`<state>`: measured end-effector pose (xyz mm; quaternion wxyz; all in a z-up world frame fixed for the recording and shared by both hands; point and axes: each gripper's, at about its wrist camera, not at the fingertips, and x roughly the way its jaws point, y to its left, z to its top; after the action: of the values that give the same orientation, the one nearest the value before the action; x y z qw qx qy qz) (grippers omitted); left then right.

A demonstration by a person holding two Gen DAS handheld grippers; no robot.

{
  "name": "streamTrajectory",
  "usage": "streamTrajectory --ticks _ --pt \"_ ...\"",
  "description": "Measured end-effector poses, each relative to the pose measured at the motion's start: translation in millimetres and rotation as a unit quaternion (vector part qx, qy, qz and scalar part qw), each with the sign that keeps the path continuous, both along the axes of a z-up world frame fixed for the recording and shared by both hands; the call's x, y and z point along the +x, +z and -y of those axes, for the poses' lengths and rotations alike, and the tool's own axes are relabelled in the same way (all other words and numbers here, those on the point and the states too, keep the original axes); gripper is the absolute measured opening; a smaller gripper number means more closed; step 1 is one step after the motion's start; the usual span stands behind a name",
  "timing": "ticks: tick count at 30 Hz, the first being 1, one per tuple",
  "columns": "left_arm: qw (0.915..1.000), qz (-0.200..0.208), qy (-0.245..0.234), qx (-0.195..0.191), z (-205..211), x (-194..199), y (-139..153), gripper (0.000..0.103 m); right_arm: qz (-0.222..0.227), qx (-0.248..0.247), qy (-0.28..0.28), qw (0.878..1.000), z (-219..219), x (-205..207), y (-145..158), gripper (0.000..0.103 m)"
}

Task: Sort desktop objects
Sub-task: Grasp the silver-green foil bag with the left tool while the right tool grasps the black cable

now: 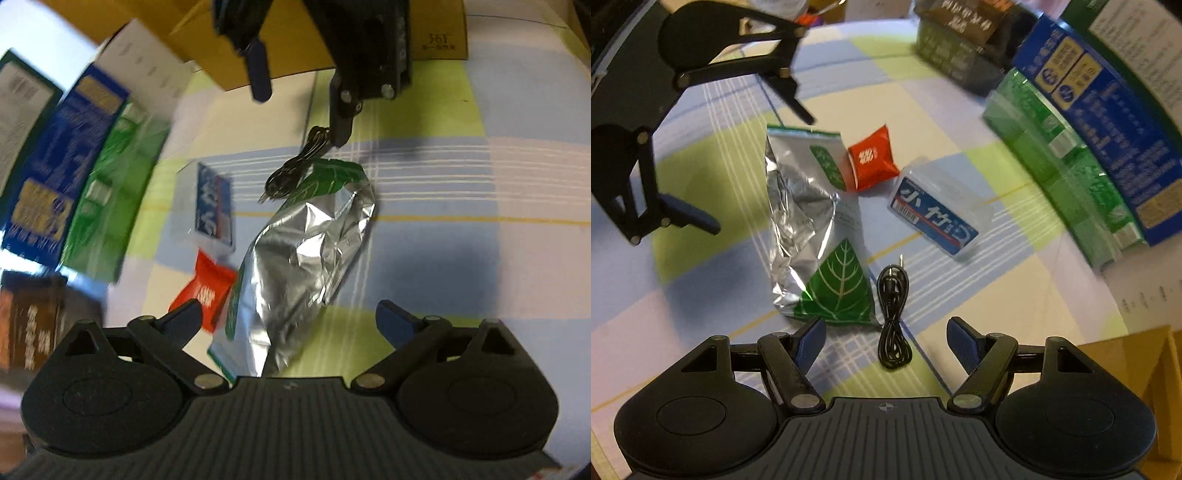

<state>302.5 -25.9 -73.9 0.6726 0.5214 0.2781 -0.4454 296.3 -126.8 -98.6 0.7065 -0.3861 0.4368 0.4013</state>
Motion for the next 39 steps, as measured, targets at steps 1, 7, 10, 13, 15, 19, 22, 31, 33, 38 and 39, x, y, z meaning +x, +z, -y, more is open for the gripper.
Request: streamTrajectory --ticks 1,7,10,13,15,19,22,31,33,38,39 --pt "1.0 -0.004 -0.006 0.002 2.2 4.0 -1.8 0.096 -0.004 -0.007 0.004 1.0 -1.4 3.7 -3.1 0.071" --pt "0.9979 -0.046 -0.04 0.02 8.7 26.5 -8.8 0.092 -0.038 -0.037 0.016 0.998 -4.1 19.5 -26.3 0.063" --pt "0.9957 -0.071 -0.048 0.035 13.2 36.6 -12.0 0.09 -0.054 -0.032 0.017 0.998 -4.7 25.0 -32.8 0.06" --pt "0.9928 -0.097 -0.054 0.046 15.4 43.9 -15.0 0.089 -0.07 -0.029 0.023 0.997 -5.1 29.8 -37.6 0.059" --pt "0.9913 -0.107 -0.057 0.052 17.1 46.1 -17.5 0.089 -0.079 -0.033 0.031 0.996 -5.7 31.8 -41.6 0.056" --pt "0.9903 -0.112 -0.055 0.061 21.0 54.1 -23.0 0.089 -0.085 -0.039 0.027 0.995 -7.5 37.1 -43.5 0.048" --pt "0.9904 -0.112 -0.05 0.063 25.3 56.2 -26.2 0.088 -0.099 -0.042 0.012 0.994 -9.4 40.2 -43.3 0.041" --pt "0.9919 -0.111 -0.004 0.062 24.9 45.0 -19.7 0.063 -0.096 -0.05 -0.057 0.993 -6.9 33.3 -41.6 0.007" --pt "0.991 -0.112 0.009 0.072 24.5 34.6 -19.3 0.06 -0.095 -0.05 -0.08 0.991 -6.1 28.3 -41.3 0.007" --pt "0.9851 -0.138 0.071 0.074 19.4 6.4 -16.1 0.06 -0.111 -0.042 -0.122 0.985 -0.5 1.2 -35.0 0.007" --pt "0.9821 -0.148 0.091 0.073 18.5 1.0 -14.6 0.06 -0.116 -0.037 -0.131 0.984 1.6 -5.2 -33.3 0.007"
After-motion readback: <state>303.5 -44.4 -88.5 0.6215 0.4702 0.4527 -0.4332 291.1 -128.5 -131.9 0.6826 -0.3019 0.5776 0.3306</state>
